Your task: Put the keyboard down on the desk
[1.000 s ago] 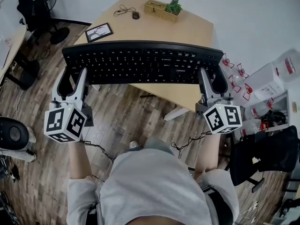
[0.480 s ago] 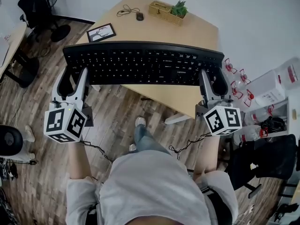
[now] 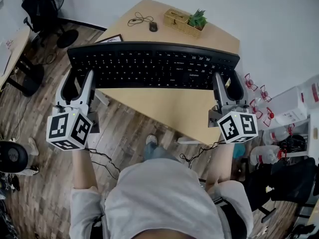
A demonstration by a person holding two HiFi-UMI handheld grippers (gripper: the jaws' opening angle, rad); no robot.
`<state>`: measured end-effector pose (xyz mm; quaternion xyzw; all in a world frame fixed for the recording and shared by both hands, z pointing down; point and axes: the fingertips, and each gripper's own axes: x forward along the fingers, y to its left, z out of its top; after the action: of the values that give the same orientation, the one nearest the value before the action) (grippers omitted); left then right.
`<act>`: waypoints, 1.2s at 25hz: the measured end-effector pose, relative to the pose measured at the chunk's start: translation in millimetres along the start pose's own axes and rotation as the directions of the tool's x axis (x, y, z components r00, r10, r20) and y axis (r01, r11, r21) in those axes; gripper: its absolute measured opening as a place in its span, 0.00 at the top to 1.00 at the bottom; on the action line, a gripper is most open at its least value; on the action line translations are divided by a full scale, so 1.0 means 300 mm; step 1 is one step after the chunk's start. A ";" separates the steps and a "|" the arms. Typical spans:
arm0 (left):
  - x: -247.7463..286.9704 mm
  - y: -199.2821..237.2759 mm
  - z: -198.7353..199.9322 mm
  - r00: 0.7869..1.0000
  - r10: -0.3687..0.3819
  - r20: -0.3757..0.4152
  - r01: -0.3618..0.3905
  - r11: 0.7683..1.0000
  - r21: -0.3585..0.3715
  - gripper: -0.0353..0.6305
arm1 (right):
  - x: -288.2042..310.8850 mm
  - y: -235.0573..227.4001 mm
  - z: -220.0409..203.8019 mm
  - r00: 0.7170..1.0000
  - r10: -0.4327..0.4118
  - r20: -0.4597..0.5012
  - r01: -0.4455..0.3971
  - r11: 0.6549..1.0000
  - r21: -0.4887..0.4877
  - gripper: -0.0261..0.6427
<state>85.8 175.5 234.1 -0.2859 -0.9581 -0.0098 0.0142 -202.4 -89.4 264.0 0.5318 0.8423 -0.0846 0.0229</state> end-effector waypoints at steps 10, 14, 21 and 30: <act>-0.094 -0.011 0.017 0.997 -0.072 -0.006 0.072 0.996 -0.047 0.57 | -0.169 0.079 0.095 0.997 -0.073 -0.010 0.072 0.996 -0.050 0.60; -0.118 -0.004 0.053 0.998 -0.066 0.015 0.067 0.997 -0.036 0.57 | -0.173 0.098 0.126 0.998 -0.066 0.014 0.066 0.996 -0.052 0.60; -0.072 -0.017 -0.015 0.998 -0.065 0.009 0.065 0.997 -0.035 0.57 | -0.153 0.055 0.053 0.998 -0.066 0.018 0.067 0.997 -0.050 0.60; -0.067 -0.019 -0.013 0.998 -0.066 -0.009 0.066 0.997 -0.034 0.57 | -0.151 0.052 0.053 0.997 -0.071 0.009 0.071 0.996 -0.046 0.60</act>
<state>99.7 159.7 237.1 -0.2542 -0.9667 -0.0279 0.0138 -169.6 -126.0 252.3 0.5005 0.8623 -0.0680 0.0353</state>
